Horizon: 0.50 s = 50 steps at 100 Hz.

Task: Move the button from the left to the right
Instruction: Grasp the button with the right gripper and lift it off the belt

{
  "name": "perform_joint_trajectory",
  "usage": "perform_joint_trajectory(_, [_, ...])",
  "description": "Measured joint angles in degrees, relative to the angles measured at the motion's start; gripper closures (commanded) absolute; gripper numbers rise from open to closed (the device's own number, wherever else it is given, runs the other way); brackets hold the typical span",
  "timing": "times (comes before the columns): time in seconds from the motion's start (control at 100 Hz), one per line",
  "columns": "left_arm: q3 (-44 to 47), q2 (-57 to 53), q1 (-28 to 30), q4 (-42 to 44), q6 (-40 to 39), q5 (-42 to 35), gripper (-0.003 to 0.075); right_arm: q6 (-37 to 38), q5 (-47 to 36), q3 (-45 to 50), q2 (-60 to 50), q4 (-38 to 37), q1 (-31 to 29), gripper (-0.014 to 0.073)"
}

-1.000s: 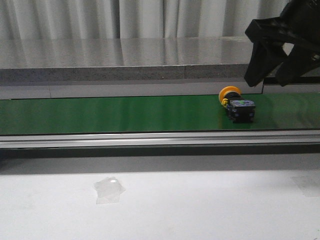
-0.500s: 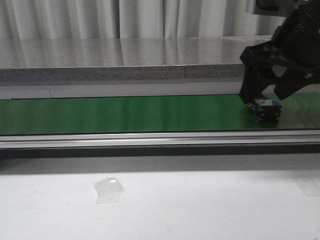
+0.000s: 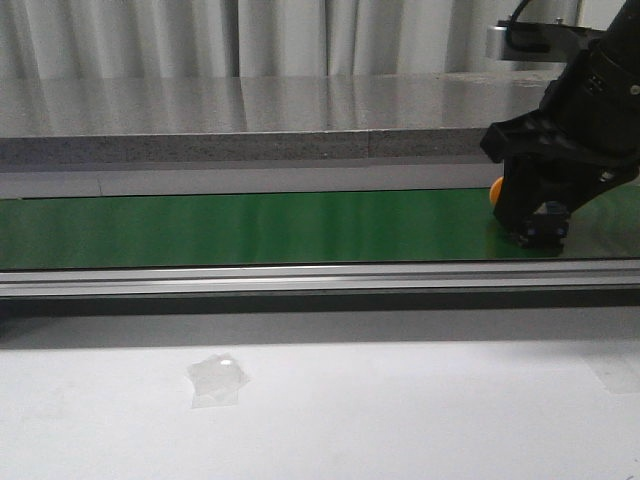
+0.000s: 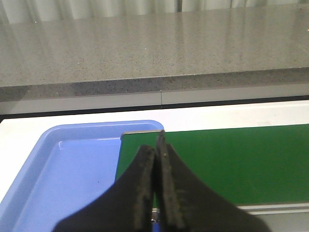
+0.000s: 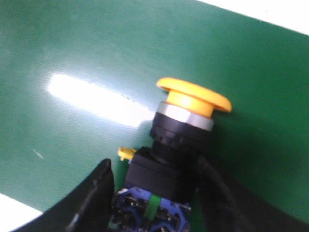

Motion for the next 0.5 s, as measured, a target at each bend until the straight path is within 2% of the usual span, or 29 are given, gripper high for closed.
perform_joint_trajectory(0.26, [0.0,0.0,0.0,-0.1,0.0,0.0,0.0740,0.0,3.1,-1.3,-1.7,-0.5,-1.0,0.0379])
perform_joint_trajectory(0.5, [0.0,0.0,0.0,-0.1,0.0,0.0,0.0740,0.0,6.7,-7.7,-4.9,-2.1,-9.7,0.0379])
